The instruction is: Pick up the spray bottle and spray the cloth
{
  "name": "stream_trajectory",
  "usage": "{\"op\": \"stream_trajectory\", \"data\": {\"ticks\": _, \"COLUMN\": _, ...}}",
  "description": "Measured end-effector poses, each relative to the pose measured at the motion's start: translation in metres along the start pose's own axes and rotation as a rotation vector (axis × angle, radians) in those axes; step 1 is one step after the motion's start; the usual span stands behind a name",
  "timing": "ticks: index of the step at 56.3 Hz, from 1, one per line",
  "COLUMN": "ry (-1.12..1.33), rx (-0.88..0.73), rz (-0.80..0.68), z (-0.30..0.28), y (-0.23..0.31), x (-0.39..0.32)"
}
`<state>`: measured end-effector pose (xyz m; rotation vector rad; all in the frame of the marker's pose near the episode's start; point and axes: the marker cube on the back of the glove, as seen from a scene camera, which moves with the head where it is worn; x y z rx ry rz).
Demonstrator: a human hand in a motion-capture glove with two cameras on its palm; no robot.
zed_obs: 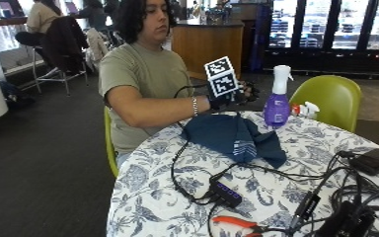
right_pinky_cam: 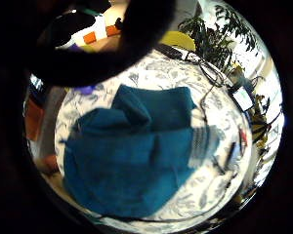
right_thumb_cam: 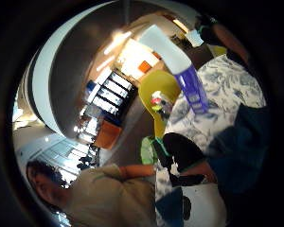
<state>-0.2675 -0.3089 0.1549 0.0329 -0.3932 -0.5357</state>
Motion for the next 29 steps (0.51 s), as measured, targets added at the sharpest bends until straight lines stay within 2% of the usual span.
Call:
{"op": "stream_trajectory", "data": {"ticks": 10, "ry": 0.225, "rx": -0.149, "rz": -0.125, "z": -0.021, "y": 0.046, "x": -0.016}}
{"op": "stream_trajectory", "data": {"ticks": 29, "ry": 0.329, "rx": -0.246, "rz": -0.202, "z": -0.03, "y": 0.081, "x": -0.044}}
